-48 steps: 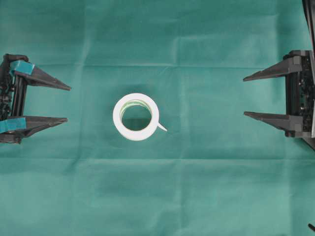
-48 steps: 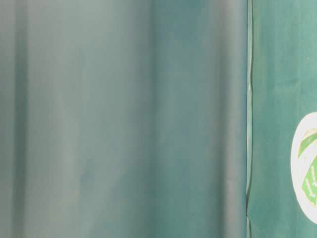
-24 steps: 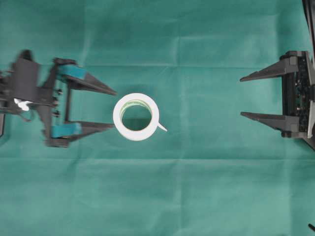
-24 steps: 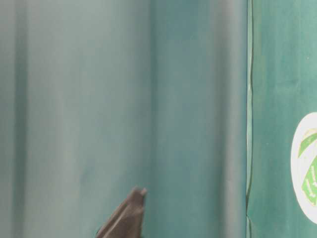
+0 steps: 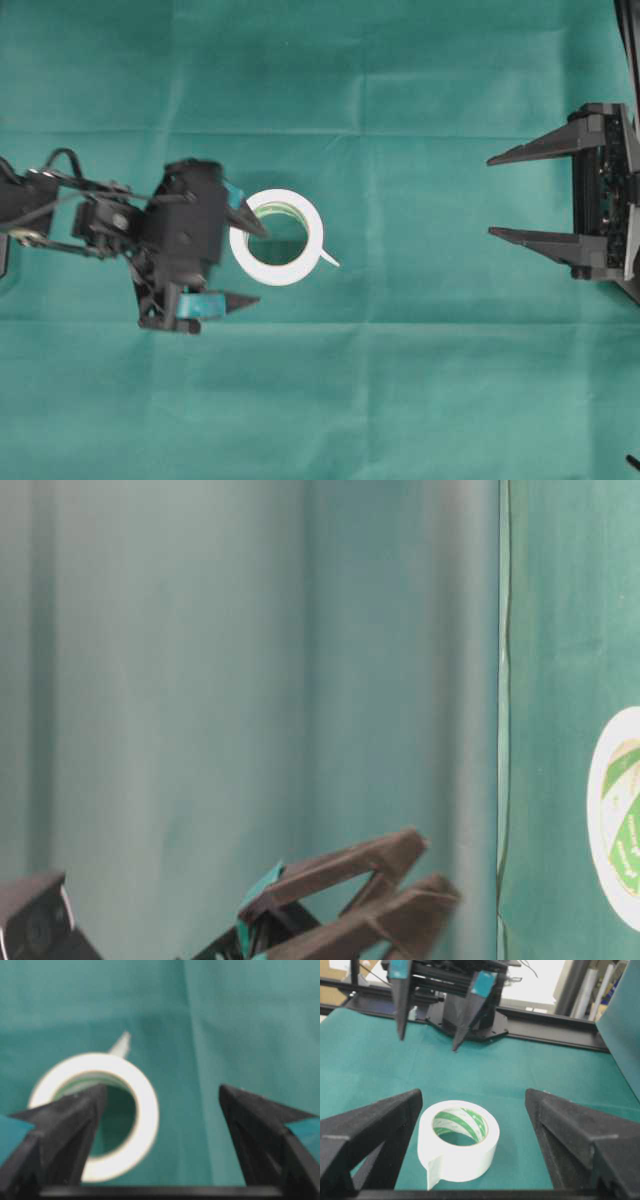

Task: Peel off the duct tape with your right arm.
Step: 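Insert left gripper finger into roll core and clamp the rim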

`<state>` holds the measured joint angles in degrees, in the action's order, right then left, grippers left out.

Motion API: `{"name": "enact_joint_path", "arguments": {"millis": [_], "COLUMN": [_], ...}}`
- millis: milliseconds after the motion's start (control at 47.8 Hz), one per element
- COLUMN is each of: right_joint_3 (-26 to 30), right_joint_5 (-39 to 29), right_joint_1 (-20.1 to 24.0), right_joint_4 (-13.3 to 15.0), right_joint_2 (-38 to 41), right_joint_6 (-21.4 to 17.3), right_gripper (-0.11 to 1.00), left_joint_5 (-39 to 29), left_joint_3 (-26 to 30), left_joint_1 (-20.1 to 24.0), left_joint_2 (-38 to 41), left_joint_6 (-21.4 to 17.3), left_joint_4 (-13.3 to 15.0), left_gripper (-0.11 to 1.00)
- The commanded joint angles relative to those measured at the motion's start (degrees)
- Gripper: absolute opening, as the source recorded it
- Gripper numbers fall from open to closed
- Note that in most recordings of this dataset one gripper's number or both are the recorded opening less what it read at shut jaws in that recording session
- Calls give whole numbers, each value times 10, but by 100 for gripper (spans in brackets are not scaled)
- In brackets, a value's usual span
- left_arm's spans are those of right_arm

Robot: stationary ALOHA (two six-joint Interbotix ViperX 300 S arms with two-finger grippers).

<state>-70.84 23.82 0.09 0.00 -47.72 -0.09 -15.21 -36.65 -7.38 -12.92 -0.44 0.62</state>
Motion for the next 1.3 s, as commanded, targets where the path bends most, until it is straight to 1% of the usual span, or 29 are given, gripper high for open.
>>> {"name": "enact_joint_path", "arguments": {"millis": [0,168,272,545,817,1110,1277], "right_joint_3": [8,9,10,11,11,9,9], "right_joint_5": [7,8,8,16,27,34,40], "right_joint_1": [0,0,0,1,2,2,2], "right_joint_4": [1,1,1,1,1,1,1], "right_joint_2": [4,14,20,34,52,61,69], "right_joint_6": [-1,-3,-5,-9,-11,-11,-11], "right_gripper": [77,77,76,76,76,76,76], "left_joint_5": [-56,-101,-102,-101,-90,-43,-38], "left_joint_3": [40,65,71,67,69,62,61], "left_joint_1": [-1,5,9,10,9,14,20], "left_joint_2": [14,45,54,79,129,166,188], "left_joint_6": [1,-1,-2,0,0,-2,-2], "left_joint_4": [2,1,1,1,1,1,1], "left_gripper": [95,95,95,95,95,95,95]}}
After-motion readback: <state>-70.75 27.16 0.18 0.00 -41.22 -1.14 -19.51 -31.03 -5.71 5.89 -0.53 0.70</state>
